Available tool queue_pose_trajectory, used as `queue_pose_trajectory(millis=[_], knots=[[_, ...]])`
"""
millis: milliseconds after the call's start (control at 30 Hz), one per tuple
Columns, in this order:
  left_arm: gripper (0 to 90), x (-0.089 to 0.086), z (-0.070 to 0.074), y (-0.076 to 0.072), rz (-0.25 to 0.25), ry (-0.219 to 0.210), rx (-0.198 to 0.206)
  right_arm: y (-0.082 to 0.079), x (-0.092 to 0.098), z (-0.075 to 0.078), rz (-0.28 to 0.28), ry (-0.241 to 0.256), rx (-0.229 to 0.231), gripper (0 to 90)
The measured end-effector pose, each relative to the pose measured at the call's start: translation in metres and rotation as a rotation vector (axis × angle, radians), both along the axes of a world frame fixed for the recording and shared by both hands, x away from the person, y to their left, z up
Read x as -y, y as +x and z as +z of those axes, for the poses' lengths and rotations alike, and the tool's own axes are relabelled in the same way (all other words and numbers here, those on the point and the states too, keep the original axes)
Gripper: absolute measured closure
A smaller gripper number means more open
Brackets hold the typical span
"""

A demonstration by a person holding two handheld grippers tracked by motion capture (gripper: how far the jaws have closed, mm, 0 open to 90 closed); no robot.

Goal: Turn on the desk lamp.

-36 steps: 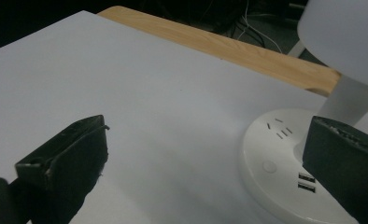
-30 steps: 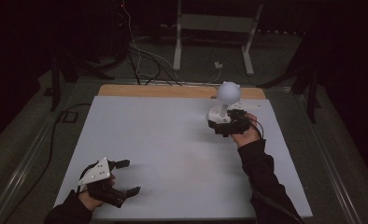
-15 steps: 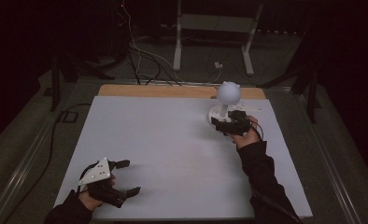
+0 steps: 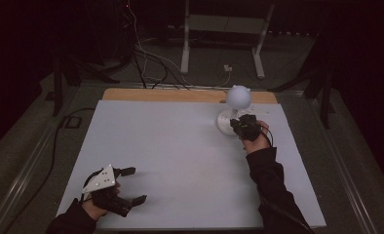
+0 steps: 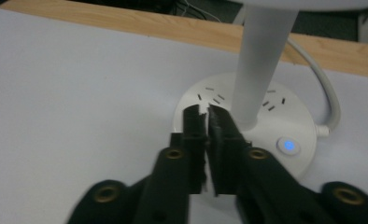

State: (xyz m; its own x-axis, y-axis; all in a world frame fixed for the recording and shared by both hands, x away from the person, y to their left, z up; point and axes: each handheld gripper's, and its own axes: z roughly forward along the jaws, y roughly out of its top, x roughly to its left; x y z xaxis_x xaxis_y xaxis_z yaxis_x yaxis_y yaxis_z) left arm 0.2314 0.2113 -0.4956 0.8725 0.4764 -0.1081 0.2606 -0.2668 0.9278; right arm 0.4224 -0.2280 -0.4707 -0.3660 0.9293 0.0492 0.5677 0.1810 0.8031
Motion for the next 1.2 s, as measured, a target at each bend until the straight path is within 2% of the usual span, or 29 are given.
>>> queue_pose_trajectory(millis=[200, 667, 1200], knots=[[0.3, 0.0, 0.0, 0.0, -0.001, 0.0, 0.001, 0.002, -0.002, -0.008, -0.025, -0.019, 0.006, 90.0], [0.3, 0.0, 0.0, 0.001, 0.001, -0.003, 0.002, 0.011, -0.015, -0.021, -0.014, -0.071, 0.007, 90.0], [0.3, 0.0, 0.0, 0.001, 0.001, -0.002, 0.0, 0.019, -0.019, -0.028, -0.028, -0.08, -0.011, 90.0]])
